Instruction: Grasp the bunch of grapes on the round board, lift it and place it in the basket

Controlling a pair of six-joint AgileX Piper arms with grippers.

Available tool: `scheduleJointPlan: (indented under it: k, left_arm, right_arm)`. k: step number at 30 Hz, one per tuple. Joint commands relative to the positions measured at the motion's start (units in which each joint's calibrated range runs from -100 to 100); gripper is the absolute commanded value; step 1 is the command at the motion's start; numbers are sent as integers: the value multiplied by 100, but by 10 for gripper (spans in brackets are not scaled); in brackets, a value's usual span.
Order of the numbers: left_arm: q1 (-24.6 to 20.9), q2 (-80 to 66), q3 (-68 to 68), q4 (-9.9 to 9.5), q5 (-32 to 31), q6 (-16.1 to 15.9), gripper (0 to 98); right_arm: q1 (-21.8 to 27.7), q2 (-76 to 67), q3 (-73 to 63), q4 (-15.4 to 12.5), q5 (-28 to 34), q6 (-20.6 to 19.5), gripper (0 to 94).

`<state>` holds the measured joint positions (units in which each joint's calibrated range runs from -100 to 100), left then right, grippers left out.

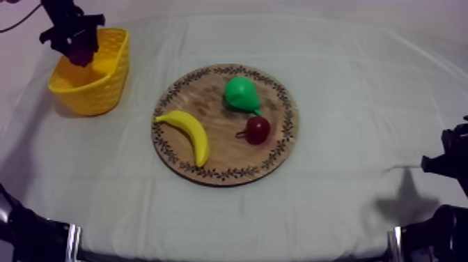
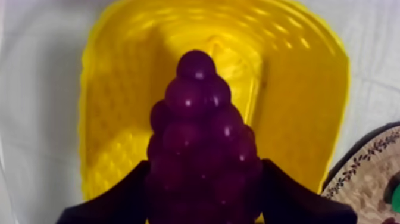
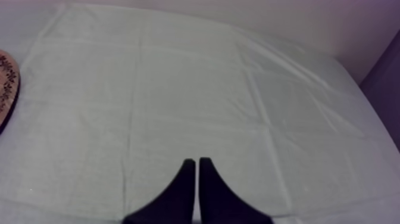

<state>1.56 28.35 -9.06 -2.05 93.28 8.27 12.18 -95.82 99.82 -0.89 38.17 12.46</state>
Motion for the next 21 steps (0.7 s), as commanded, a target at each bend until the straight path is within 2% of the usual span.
scheduleJointPlan:
  k: [1, 4, 9, 13, 18, 21]
  left_arm:
    - [8, 132, 11, 25, -41, 6, 506]
    - [17, 293, 45, 54, -120, 13, 575]
    - [-14, 480, 99, 134, -249, 9, 800]
    - [-38, 516, 169, 171, -386, -1, 911]
    - [-73, 120, 529, 251, -616, -44, 935]
    - [-53, -393, 825, 262, -698, -64, 843]
  right_arm:
    - [0, -2, -5, -1, -3, 2, 3]
    - [0, -2, -5, -1, -3, 2, 3]
    - [0, -2, -5, -1, -3, 2, 3]
    - [0, -2, -5, -1, -3, 2, 3]
    - [0, -2, -5, -1, -3, 2, 3]
    - [0, -2, -5, -1, -3, 2, 3]
